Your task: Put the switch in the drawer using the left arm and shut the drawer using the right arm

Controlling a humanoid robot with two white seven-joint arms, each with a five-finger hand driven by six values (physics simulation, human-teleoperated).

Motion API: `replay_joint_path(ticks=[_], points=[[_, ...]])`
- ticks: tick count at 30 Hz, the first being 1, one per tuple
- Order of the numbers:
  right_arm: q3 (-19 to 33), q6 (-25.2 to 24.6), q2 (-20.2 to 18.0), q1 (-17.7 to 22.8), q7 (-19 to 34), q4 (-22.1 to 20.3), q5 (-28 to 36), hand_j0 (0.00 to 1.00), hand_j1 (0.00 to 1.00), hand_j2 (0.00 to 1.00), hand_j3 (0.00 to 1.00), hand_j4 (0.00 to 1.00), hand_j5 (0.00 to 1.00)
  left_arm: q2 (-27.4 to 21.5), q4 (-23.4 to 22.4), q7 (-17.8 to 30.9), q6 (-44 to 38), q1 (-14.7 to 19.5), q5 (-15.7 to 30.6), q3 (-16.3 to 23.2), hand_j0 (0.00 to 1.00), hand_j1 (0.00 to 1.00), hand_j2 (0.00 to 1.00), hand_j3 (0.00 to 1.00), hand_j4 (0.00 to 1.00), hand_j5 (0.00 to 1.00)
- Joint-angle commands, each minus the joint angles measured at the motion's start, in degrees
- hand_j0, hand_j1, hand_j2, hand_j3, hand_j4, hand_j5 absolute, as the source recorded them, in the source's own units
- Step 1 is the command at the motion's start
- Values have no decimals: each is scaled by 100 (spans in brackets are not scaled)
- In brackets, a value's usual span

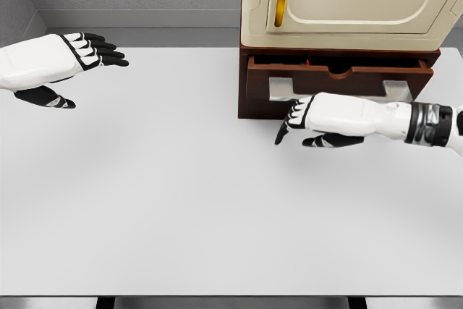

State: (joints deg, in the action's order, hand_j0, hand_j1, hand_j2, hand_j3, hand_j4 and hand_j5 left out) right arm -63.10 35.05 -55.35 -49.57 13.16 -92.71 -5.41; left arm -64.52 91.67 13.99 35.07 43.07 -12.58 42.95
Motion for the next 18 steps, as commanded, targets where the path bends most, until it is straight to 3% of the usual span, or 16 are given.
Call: replay_joint_path(ticks=[1, 18], points=[[17, -5, 42, -9, 2, 77, 14, 65, 65, 65, 65, 65, 65, -8, 0, -2, -7, 0, 36, -6, 100, 100, 100, 100, 100, 100], [26, -5, 411, -211, 2, 816, 58, 65, 65, 65, 65, 65, 65, 10, 9, -11, -7, 0, 36, -6, 100, 100, 100, 100, 100, 100]])
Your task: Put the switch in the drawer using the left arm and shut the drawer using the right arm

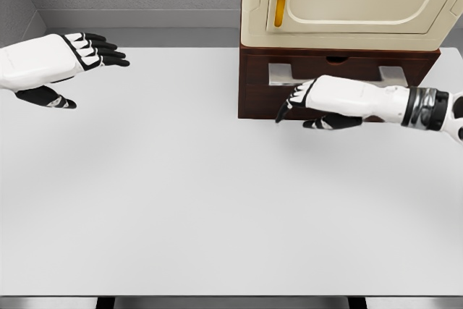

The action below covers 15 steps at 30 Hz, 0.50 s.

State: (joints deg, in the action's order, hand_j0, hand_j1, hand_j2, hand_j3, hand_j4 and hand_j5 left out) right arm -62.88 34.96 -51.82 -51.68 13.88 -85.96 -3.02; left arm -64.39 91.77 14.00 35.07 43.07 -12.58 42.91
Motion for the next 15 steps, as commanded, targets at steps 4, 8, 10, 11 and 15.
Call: replay_joint_path(ticks=[4, 8, 10, 11, 15], points=[[4, 4, 15, -18, -69, 62, -164, 65, 65, 65, 65, 65, 65, -13, -1, -11, -7, 0, 36, -2, 100, 100, 100, 100, 100, 100], [303, 4, -671, 44, -69, -764, -173, 66, 66, 66, 66, 66, 66, -21, -1, -2, -7, 0, 36, -2, 100, 100, 100, 100, 100, 100], [444, 4, -979, 123, -69, -1098, -173, 66, 66, 66, 66, 66, 66, -21, -1, -2, -7, 0, 36, -2, 100, 100, 100, 100, 100, 100], [549, 4, -1172, 176, -78, -1230, -173, 69, 69, 69, 69, 69, 69, -21, -1, -2, -7, 0, 36, -2, 100, 100, 100, 100, 100, 100], [576, 4, -1743, 272, -104, -1450, -146, 96, 96, 96, 96, 96, 96, -21, -10, -2, -7, 0, 36, -2, 100, 100, 100, 100, 100, 100]])
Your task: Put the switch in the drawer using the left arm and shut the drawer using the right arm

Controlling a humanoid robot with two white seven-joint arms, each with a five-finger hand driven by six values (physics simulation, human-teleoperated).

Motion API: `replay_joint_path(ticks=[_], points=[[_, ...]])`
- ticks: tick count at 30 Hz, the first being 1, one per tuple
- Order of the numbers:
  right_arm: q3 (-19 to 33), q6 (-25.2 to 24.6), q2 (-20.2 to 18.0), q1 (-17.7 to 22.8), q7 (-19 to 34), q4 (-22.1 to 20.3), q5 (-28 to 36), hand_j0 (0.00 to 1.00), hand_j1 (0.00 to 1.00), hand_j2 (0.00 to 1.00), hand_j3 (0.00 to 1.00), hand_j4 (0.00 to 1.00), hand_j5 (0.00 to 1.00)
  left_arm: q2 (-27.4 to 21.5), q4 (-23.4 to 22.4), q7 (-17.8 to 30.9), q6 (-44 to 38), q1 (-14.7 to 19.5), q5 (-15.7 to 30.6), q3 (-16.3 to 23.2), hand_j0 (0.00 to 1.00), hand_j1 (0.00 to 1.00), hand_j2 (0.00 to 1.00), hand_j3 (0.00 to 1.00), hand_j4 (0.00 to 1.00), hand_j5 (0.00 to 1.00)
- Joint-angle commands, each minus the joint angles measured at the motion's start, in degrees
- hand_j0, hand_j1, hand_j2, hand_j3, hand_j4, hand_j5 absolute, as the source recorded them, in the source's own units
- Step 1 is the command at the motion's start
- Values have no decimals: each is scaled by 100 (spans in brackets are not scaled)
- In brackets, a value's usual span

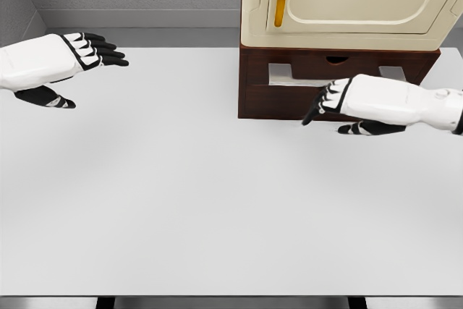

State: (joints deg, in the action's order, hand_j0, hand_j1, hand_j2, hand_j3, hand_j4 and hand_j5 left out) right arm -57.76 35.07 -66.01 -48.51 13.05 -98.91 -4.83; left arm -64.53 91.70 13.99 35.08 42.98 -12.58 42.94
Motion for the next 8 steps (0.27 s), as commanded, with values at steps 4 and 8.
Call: replay_joint_path(ticks=[4, 8], points=[[54, -7, -509, 44, 5, -163, 26, 99, 99, 99, 99, 99, 99, -7, 5, -2, -8, 0, 36, -5, 100, 100, 100, 100, 100, 100], [54, -7, -535, 70, 5, -155, 17, 99, 99, 99, 99, 99, 99, -7, -3, -1, -8, 0, 36, -5, 100, 100, 100, 100, 100, 100]])
